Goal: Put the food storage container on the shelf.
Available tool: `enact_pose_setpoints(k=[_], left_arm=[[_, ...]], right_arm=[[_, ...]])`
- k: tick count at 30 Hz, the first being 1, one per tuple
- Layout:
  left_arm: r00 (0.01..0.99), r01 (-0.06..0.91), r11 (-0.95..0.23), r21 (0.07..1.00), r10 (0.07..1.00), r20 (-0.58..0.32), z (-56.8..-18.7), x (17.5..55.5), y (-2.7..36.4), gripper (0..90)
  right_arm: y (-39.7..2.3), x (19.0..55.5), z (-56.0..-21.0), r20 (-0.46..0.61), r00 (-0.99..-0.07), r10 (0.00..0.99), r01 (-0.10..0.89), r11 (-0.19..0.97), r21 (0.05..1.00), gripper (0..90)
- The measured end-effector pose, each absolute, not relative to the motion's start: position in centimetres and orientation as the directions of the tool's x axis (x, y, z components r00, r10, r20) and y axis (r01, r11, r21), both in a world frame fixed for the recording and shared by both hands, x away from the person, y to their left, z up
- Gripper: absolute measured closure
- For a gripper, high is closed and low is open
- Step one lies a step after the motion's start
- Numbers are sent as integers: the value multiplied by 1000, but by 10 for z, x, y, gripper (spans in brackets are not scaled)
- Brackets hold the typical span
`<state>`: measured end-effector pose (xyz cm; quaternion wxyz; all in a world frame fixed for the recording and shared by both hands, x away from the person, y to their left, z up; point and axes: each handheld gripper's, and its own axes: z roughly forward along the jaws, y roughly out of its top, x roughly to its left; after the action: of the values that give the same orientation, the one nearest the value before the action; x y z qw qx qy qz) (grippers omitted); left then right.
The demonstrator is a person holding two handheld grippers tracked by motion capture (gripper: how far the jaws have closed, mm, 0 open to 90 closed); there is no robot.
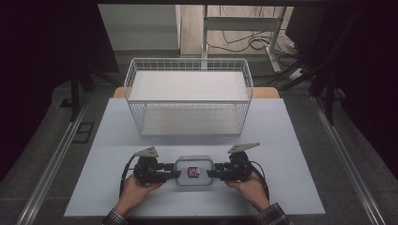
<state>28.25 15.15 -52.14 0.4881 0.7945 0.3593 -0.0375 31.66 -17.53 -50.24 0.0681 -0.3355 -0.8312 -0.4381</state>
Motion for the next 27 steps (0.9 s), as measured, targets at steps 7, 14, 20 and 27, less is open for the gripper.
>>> enact_pose_setpoints(k=[7,14,20,27], left_arm=[[702,638,-211,740,553,-448,-528,279,158,686],[709,648,-212,732,520,-476,-529,283,158,674],[728,630,-218,745,501,-468,-529,293,161,452],[710,652,-179,737,486,-510,-530,294,166,590]], right_arm=[[-181,316,-505,420,-758,498,625,374,685,560],[-185,316,-503,429,-762,486,619,348,705,604],[-184,318,-502,418,-762,494,611,337,716,683],[-181,318,-508,407,-756,513,622,368,691,660]])
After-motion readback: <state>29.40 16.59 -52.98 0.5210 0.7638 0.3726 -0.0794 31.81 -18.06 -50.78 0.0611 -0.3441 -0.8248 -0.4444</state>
